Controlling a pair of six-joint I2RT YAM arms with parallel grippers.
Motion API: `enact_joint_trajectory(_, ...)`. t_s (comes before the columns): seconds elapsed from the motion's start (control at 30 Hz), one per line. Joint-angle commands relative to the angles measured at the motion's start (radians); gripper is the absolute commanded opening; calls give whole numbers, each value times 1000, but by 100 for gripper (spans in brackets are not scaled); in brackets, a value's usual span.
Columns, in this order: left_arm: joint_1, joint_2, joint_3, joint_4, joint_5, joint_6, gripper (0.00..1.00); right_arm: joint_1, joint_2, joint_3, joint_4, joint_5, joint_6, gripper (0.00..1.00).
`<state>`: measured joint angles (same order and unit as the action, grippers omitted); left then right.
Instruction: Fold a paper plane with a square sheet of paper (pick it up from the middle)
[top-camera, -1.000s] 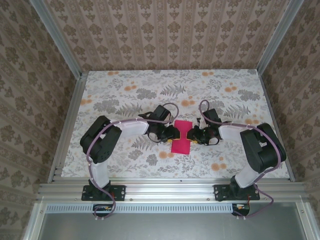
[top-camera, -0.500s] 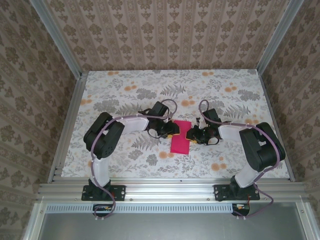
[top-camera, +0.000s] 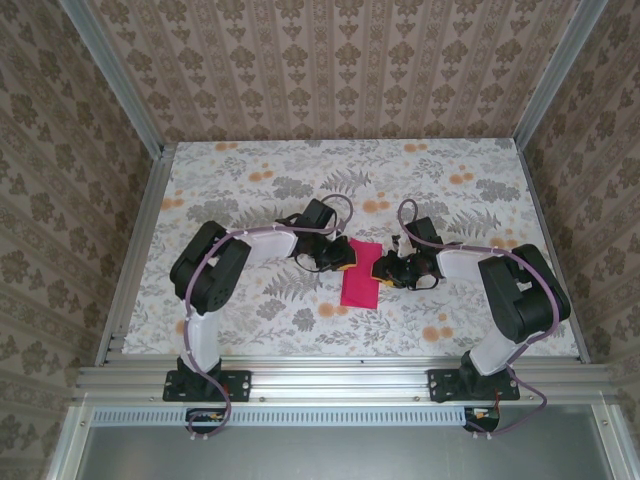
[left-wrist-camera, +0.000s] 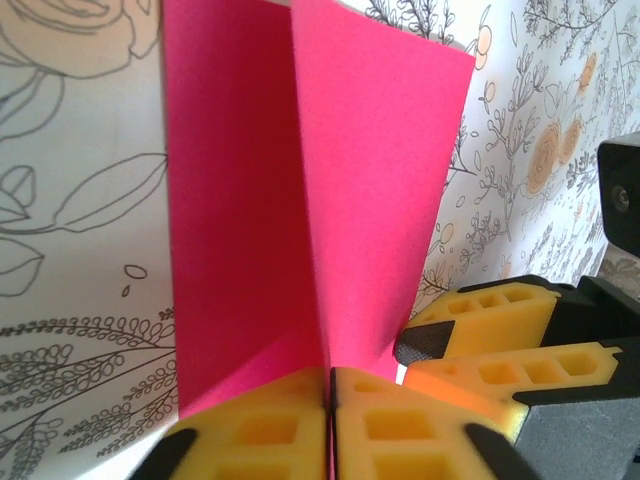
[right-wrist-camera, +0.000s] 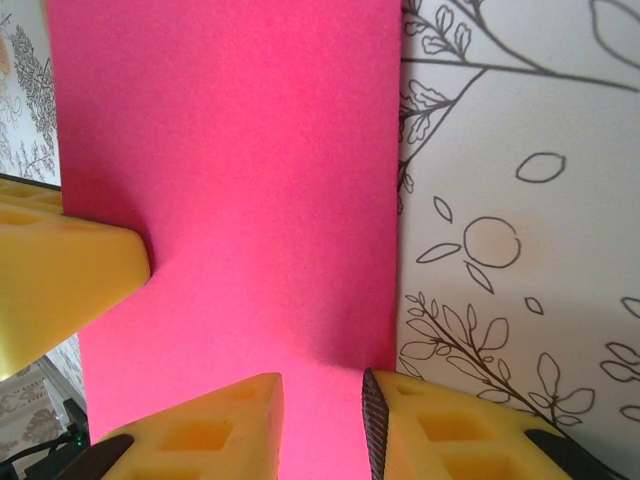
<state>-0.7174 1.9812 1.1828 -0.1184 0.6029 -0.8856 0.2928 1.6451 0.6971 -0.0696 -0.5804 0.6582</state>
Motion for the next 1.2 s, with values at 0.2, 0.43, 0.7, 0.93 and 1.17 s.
enact_joint_trajectory(0.2,7,-56,-16,-33,-33,5,0,-3,-89,27,-104,27,-65,38)
enact_joint_trajectory(0.43,14,-113,-77,-35,-58,2,0,19,-203,15,-113,63,-137,44)
enact_joint_trajectory(0.7,27,-110,-80,-41,-38,13,0,80,-368,-36,-151,201,-241,50)
enact_joint_trajectory(0.93,27,-111,-67,-43,-36,16,0,196,-442,-34,-236,323,-343,51)
enact_joint_trajectory(1.17,27,-108,-66,-52,-31,17,0,317,-516,-58,-219,389,-400,52)
